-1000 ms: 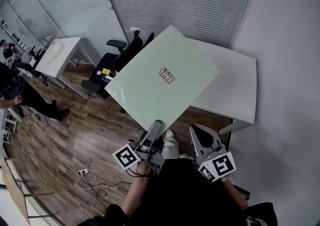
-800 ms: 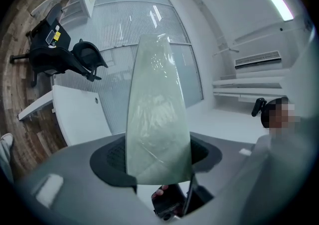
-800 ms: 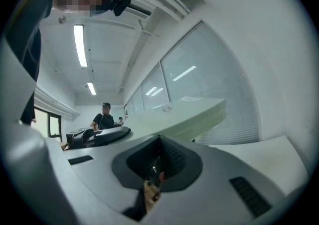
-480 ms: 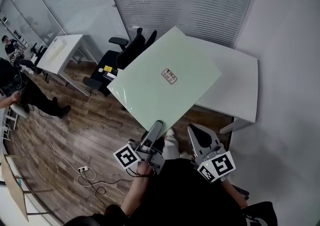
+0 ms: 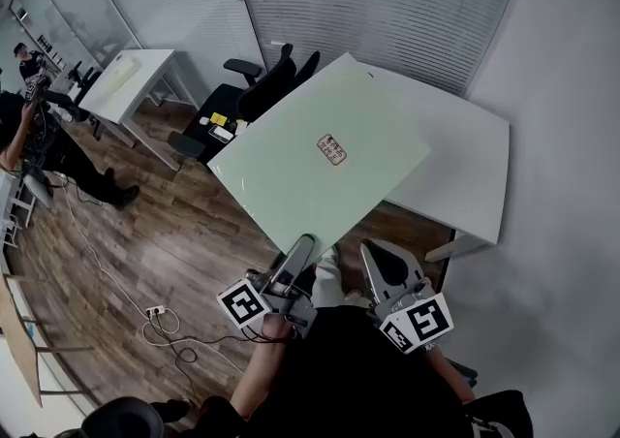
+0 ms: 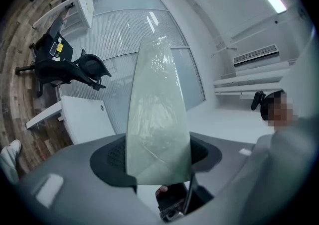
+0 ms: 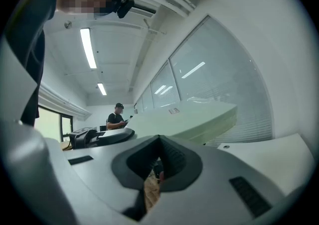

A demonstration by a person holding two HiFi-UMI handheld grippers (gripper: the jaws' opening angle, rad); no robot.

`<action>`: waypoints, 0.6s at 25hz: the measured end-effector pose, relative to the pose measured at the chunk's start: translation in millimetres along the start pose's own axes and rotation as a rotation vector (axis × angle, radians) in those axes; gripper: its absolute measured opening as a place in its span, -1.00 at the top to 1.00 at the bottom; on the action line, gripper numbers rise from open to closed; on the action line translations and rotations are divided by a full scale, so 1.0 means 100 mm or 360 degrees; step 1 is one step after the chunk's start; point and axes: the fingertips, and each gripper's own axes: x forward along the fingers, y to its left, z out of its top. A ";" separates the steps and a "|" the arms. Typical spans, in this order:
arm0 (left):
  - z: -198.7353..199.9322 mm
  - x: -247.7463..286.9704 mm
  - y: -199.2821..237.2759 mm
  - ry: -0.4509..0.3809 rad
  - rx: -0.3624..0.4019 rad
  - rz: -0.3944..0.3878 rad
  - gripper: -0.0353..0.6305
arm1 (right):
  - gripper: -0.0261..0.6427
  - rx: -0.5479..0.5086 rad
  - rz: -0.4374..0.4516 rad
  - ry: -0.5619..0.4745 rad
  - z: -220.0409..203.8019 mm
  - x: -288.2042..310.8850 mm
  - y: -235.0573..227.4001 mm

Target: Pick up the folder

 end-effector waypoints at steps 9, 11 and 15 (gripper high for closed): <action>-0.01 -0.03 0.05 -0.0034 -0.0019 0.0007 0.05 | 0.94 0.0039 0.0010 0.0008 -0.03 -0.01 -0.02; -0.02 0.00 0.07 -0.0026 -0.0028 0.0007 0.05 | 0.94 0.0025 0.0003 0.0010 -0.03 0.00 -0.05; -0.01 0.00 0.06 -0.0002 -0.0039 0.0000 0.05 | 0.94 -0.0019 -0.0013 0.0005 0.01 0.02 -0.02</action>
